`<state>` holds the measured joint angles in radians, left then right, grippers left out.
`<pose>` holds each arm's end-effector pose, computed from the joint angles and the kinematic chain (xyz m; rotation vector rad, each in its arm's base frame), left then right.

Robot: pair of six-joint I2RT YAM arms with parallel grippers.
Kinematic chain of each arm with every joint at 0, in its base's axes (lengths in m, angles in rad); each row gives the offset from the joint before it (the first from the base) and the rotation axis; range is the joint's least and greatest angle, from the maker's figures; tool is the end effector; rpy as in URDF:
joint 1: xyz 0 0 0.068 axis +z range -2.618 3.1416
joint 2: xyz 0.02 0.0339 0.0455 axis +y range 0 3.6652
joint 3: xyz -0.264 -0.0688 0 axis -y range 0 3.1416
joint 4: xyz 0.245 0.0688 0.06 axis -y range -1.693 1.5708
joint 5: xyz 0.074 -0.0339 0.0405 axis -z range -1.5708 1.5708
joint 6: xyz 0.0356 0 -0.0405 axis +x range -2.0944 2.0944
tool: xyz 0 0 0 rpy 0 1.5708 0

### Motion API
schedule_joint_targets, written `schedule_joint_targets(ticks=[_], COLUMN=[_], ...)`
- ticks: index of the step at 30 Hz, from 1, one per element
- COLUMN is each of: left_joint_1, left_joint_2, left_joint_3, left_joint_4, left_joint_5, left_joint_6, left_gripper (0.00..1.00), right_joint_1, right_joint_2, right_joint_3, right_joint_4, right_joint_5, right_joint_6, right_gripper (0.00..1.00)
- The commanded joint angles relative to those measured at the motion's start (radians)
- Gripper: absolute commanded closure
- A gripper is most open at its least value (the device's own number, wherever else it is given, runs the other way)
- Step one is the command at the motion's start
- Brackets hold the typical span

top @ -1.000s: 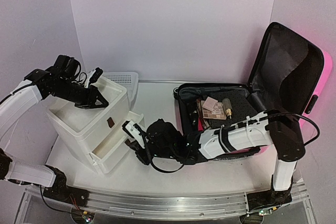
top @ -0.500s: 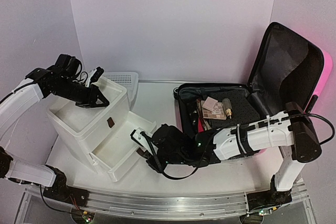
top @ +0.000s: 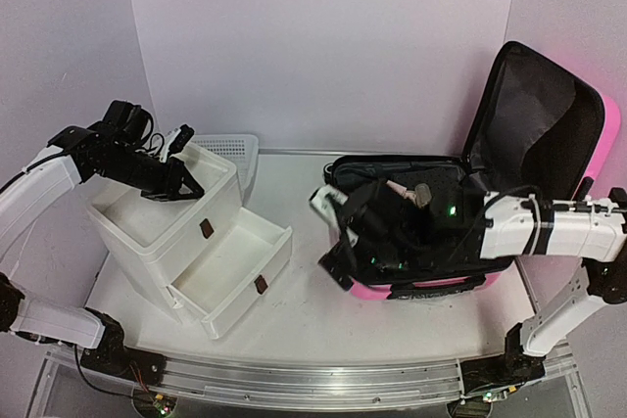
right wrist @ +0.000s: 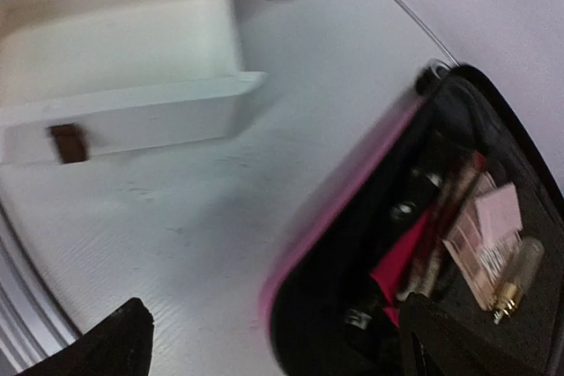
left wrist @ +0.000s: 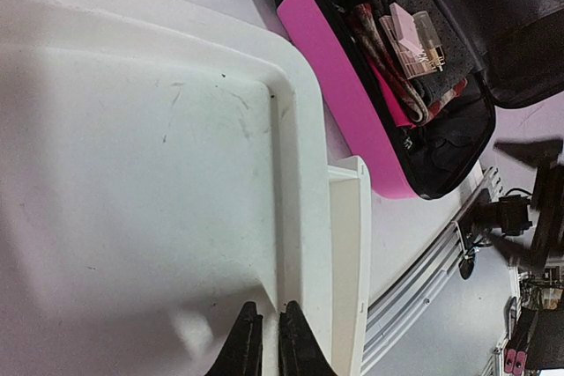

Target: Open, take out, and arrange the luggage

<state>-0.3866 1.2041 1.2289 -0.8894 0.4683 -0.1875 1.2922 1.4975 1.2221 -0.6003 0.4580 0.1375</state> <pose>0.2138 -0.1044 0.3455 0.4617 2.4372 -0.8231 0.1033 0.3039 0.2866 -1.1054 2.0569 0.1429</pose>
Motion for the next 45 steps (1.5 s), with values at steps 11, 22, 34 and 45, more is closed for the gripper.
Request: schedule_joint_targets(ticks=[11,22,34,45], left_joint_1=[-0.001,-0.001,0.0,0.0], left_joint_2=[0.052,0.05,0.042,0.038], left_joint_3=[-0.02,-0.014,-0.02,-0.023], left_joint_4=[-0.134,-0.134,-0.134,-0.134], left_joint_5=[-0.049,-0.041,-0.04,-0.041], left_joint_6=[0.003,0.006,0.008,0.013], left_gripper=[0.91,0.91,0.91,0.91], right_joint_1=[-0.84,-0.949,-0.964,-0.962], right_joint_2=[0.204,0.42,0.484,0.237], right_joint_3=[0.375,0.486,0.518,0.479], right_joint_4=[-0.524,-0.496,-0.476,-0.402], right_joint_5=[-0.183,-0.337,-0.34,-0.523], right_joint_6=[0.251,0.223,0.218,-0.017], right_gripper=[0.29,0.38,0.68,0.88])
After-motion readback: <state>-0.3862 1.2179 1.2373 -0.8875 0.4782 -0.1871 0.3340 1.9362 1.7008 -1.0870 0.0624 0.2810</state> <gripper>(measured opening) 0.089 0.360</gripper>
